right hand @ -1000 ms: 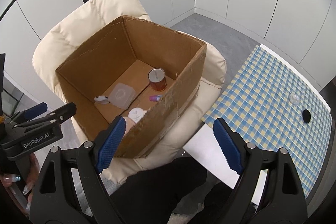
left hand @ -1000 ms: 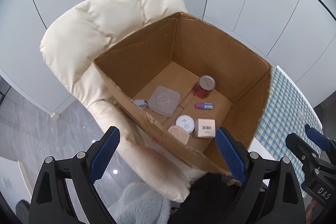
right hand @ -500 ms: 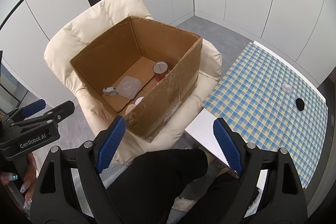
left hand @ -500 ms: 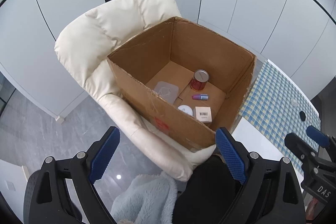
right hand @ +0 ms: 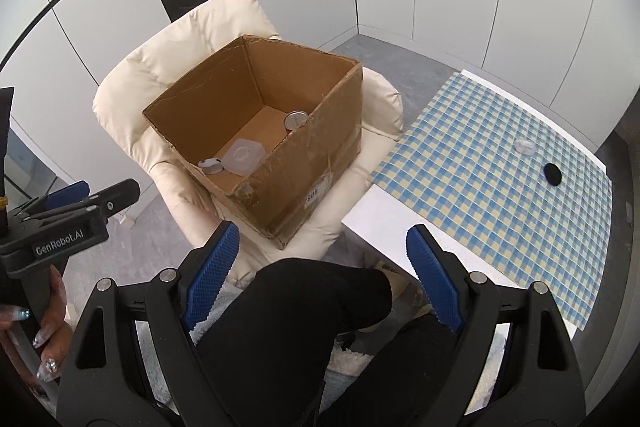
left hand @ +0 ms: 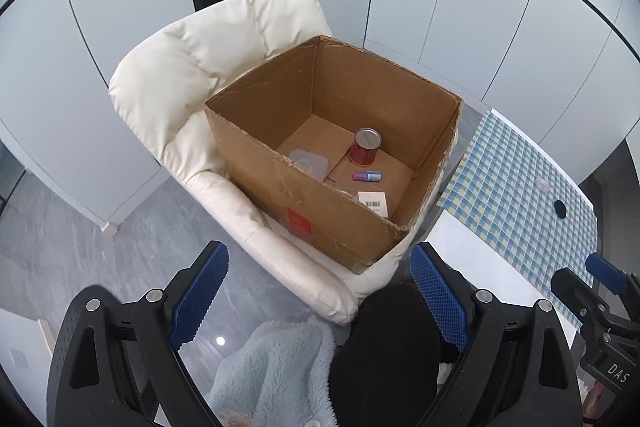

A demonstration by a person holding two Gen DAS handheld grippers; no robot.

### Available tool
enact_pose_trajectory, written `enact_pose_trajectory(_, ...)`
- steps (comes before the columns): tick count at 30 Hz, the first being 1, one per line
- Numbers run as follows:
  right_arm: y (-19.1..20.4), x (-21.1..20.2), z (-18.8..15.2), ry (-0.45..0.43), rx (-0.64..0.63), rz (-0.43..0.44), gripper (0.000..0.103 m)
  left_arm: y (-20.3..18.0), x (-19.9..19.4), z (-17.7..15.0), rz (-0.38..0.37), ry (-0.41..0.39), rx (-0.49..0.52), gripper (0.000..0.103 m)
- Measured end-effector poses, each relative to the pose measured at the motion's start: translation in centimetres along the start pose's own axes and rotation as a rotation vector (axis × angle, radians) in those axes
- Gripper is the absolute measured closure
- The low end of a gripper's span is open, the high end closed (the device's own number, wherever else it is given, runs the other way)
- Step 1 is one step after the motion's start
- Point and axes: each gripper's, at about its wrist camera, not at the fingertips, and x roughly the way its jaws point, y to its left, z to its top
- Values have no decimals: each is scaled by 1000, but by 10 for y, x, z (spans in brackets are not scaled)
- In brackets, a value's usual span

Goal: Organize objects
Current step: 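Move both open tools back from the box toward the checked cloth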

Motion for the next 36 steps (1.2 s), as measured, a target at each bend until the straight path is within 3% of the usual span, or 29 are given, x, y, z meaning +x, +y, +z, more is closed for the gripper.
enact_pose_trajectory(9, 0, -22, -25, -1, 13, 2, 15, 1, -8, -23, 2, 17, 32, 10)
enact_pose_trajectory(36, -15, -31, -42, -10, 71, -34, 15, -40, -9, -21, -39, 11, 131, 10)
